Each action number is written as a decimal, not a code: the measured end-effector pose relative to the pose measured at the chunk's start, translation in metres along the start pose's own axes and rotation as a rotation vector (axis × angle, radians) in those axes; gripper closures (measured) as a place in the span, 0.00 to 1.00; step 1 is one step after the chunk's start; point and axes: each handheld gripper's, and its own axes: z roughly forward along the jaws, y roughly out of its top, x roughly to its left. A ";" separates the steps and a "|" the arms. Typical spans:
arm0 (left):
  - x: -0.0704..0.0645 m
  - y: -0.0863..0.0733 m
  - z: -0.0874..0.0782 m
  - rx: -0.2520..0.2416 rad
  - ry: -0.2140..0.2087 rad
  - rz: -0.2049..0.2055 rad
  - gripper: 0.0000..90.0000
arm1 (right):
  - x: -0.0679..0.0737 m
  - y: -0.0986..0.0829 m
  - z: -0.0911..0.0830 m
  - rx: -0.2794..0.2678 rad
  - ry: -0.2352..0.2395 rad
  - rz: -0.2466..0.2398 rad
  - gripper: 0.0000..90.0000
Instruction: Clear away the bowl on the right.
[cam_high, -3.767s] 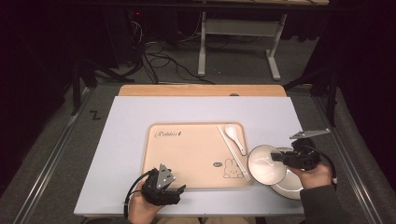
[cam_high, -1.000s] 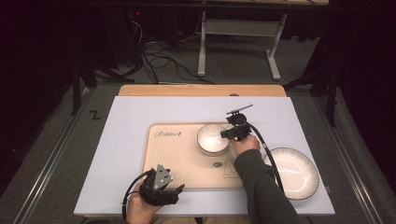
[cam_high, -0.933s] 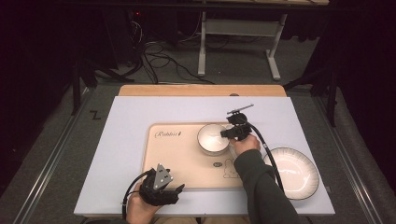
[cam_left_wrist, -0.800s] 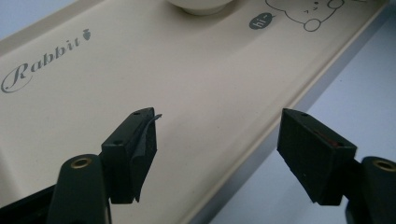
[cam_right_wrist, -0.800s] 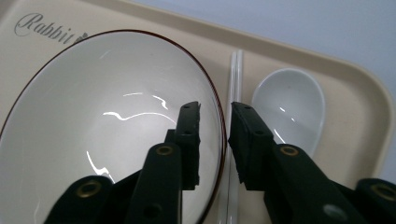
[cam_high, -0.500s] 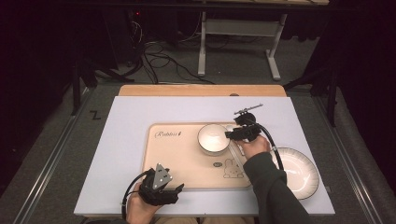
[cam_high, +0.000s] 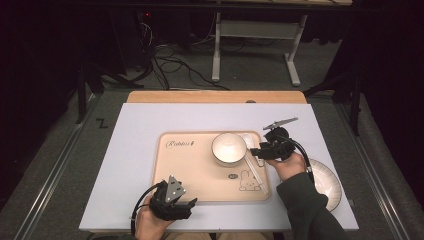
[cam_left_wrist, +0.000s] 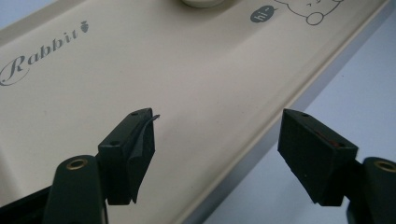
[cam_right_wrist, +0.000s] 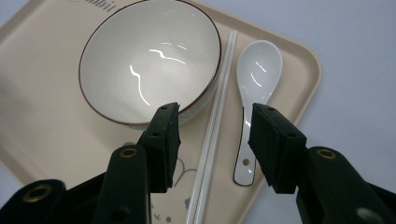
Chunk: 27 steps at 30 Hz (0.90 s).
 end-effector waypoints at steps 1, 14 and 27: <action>0.000 0.000 0.000 -0.001 0.001 -0.004 0.31 | 0.001 -0.001 -0.003 -0.003 0.000 -0.009 0.58; 0.001 -0.001 0.002 0.008 -0.011 -0.015 0.30 | 0.001 -0.025 -0.036 -0.085 0.018 -0.015 0.57; 0.006 -0.006 -0.005 0.010 0.015 -0.072 0.30 | -0.013 -0.047 -0.054 -0.103 -0.003 0.014 0.57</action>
